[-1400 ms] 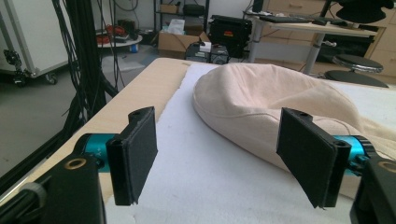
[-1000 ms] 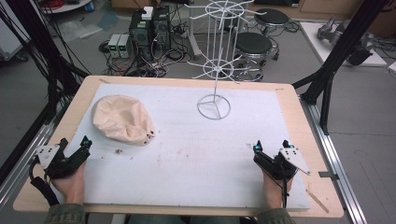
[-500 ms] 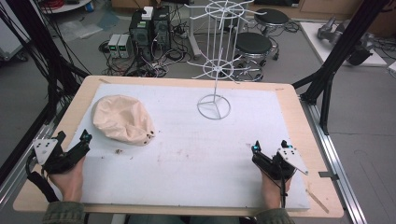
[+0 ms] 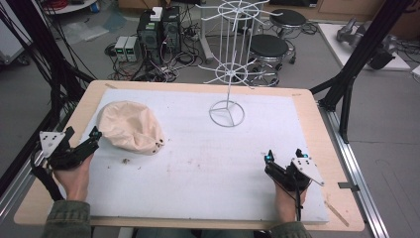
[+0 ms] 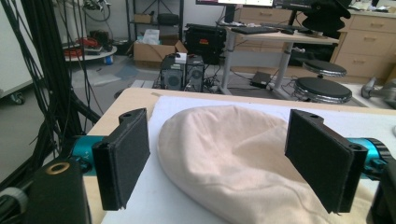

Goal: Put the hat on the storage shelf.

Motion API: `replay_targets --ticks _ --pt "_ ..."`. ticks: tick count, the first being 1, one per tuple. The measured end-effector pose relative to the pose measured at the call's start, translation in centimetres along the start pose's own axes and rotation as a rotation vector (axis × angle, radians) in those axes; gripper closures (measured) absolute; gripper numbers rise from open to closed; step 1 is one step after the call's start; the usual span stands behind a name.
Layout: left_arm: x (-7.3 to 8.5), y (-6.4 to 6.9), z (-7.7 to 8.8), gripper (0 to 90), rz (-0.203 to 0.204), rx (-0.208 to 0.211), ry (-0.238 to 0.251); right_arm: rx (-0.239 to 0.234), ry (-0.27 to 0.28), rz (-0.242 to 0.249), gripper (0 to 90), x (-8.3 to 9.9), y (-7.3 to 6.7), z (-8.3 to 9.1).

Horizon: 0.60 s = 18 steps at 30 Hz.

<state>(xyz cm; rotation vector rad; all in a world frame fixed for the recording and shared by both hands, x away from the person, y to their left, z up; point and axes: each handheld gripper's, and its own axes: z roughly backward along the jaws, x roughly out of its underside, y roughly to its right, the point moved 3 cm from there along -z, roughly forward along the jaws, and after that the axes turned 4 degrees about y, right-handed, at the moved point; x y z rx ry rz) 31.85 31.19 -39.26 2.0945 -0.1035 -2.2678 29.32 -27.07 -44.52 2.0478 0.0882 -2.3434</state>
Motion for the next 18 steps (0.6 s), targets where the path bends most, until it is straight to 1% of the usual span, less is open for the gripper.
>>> replay_targets --ticks 3,7,14,18 --pt "-0.4 0.2 -0.7 22.1 -0.001 -0.002 -0.01 0.001 -0.001 0.003 6.0 0.0 0.0 0.0" --pt "-0.6 0.4 -1.4 20.8 -0.024 0.005 -0.032 0.003 -0.005 -0.004 6.1 0.0 0.0 0.0" --pt "-1.4 0.2 -1.9 20.8 -0.004 0.007 -0.031 0.006 0.0 0.003 6.1 0.0 0.1 0.0" --pt "-1.7 0.0 -2.5 20.7 0.003 0.012 -0.051 0.004 0.0 0.003 6.1 0.0 0.0 0.0"
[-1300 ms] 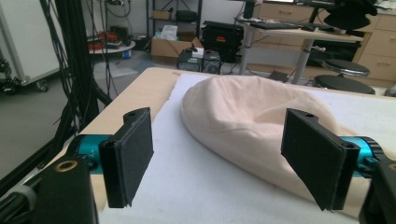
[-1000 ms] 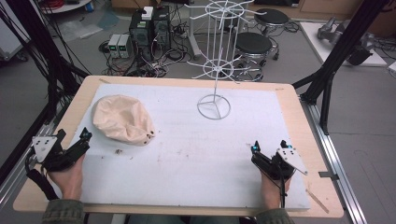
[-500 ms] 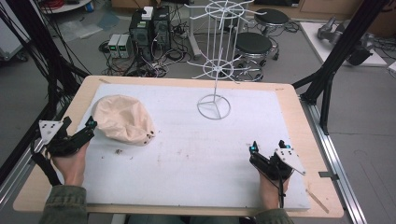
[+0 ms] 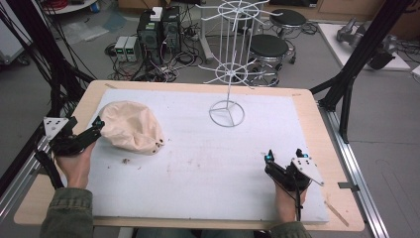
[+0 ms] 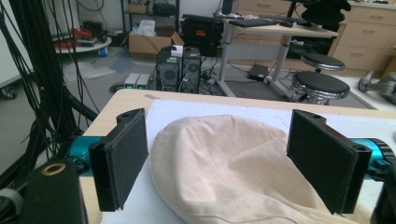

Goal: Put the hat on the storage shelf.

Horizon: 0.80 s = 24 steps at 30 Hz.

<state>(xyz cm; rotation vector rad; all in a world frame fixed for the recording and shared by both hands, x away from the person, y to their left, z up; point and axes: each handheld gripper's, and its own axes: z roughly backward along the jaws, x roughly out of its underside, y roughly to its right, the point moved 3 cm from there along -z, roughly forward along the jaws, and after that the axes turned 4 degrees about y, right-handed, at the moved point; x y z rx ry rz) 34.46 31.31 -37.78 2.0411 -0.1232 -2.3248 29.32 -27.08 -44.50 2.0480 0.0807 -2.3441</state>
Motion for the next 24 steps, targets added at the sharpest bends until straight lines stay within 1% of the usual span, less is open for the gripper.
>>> replay_targets --ticks 4,7,10,14,16,18,20,22,24 --pt "-0.5 0.0 -0.6 20.6 0.001 0.0 -0.015 0.001 0.001 -0.002 6.1 0.0 0.0 0.0" --pt "-0.8 0.0 -1.2 20.4 0.022 0.005 -0.023 0.002 0.0 -0.003 6.1 0.0 0.0 -0.1" --pt "-1.0 0.0 -1.8 20.1 0.024 0.003 -0.037 0.004 0.0 0.001 6.1 0.0 0.0 -0.1" --pt "-1.3 0.1 -2.8 20.1 0.001 -0.009 -0.05 0.004 0.001 0.0 6.1 0.0 0.0 -0.1" --pt "-1.3 0.3 -3.2 20.1 -0.028 -0.024 -0.059 0.003 0.001 -0.003 6.1 0.0 0.0 0.0" --pt "-1.3 0.4 -3.7 20.1 -0.031 -0.02 -0.073 -0.001 0.004 -0.003 6.1 0.0 -0.1 0.0" --pt "-1.3 0.6 -4.2 20.1 -0.02 -0.018 -0.079 -0.007 0.005 0.003 6.0 0.0 -0.2 0.0" --pt "-1.3 0.6 -4.8 20.1 -0.021 -0.027 -0.092 -0.011 0.0 0.002 6.0 0.0 -0.4 0.0" --pt "-1.2 0.5 -5.3 20.1 -0.038 -0.046 -0.107 -0.016 -0.001 -0.002 6.0 0.0 -0.6 0.0"
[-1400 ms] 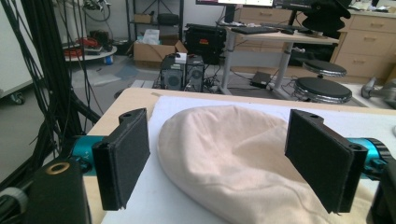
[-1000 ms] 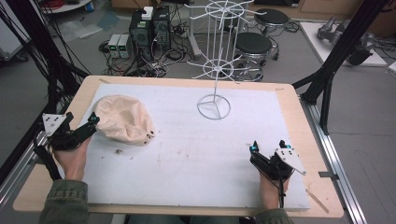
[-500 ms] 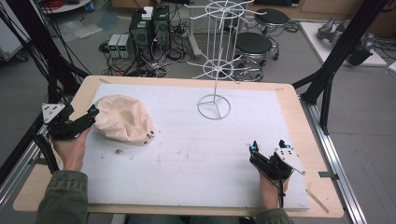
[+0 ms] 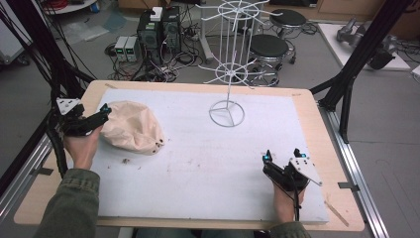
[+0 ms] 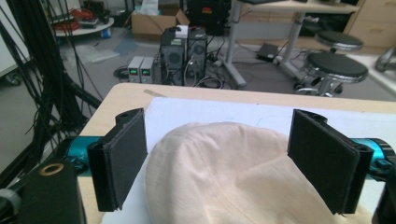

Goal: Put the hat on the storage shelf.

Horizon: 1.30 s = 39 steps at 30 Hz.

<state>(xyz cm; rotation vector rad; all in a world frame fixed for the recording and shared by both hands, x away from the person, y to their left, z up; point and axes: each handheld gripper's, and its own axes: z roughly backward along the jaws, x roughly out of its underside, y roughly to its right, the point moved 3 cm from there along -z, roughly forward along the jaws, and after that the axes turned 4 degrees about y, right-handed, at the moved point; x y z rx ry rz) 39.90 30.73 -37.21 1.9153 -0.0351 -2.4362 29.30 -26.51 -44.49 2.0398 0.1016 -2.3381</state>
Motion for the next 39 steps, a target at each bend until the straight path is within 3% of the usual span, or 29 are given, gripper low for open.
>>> replay_targets --ticks 1,6,12,16,22,34,39 --pt "0.0 -0.1 -0.4 20.1 -0.015 -0.016 -0.016 0.0 0.001 0.002 6.0 0.0 0.0 0.0" --pt "0.2 -0.8 -1.8 19.7 0.01 -0.034 -0.063 -0.001 -0.003 -0.002 6.0 0.0 0.0 0.0" --pt "0.4 -1.9 -3.4 20.1 0.07 -0.038 -0.117 0.001 -0.004 -0.005 6.0 0.0 0.1 -0.1" --pt "1.2 -2.2 -4.4 21.2 0.059 -0.062 -0.169 0.004 -0.004 -0.009 6.0 0.0 0.3 -0.1" --pt "2.3 -2.6 -5.7 21.2 0.092 -0.056 -0.229 0.008 -0.006 -0.012 6.1 0.0 0.4 -0.1" --pt "4.6 -2.6 -7.4 19.6 0.063 -0.094 -0.365 0.003 -0.011 -0.008 6.0 0.1 0.4 -0.1" --pt "5.4 -2.5 -7.8 19.7 0.044 -0.082 -0.423 0.001 -0.014 -0.011 6.1 0.1 0.3 -0.1"
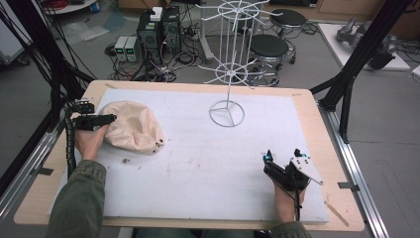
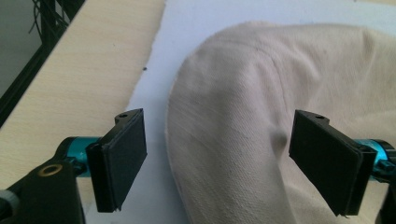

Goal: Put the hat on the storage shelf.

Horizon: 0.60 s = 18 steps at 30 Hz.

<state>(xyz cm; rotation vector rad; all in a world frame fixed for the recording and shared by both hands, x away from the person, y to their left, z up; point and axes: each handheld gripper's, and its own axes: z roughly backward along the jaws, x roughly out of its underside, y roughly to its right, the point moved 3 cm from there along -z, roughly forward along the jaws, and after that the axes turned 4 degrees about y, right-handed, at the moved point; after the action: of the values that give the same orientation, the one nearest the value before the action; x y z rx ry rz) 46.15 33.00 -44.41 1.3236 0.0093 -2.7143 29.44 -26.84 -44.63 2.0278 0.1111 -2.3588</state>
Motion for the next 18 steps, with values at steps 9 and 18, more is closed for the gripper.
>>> replay_targets --ticks 9,18 --pt "0.9 0.4 -1.1 24.0 -0.004 0.007 -0.049 0.002 0.0 -0.003 6.0 0.0 0.1 0.1" --pt "1.4 0.0 -1.0 36.9 -0.001 -0.001 -0.04 0.007 -0.006 -0.016 6.1 0.1 0.4 0.1"
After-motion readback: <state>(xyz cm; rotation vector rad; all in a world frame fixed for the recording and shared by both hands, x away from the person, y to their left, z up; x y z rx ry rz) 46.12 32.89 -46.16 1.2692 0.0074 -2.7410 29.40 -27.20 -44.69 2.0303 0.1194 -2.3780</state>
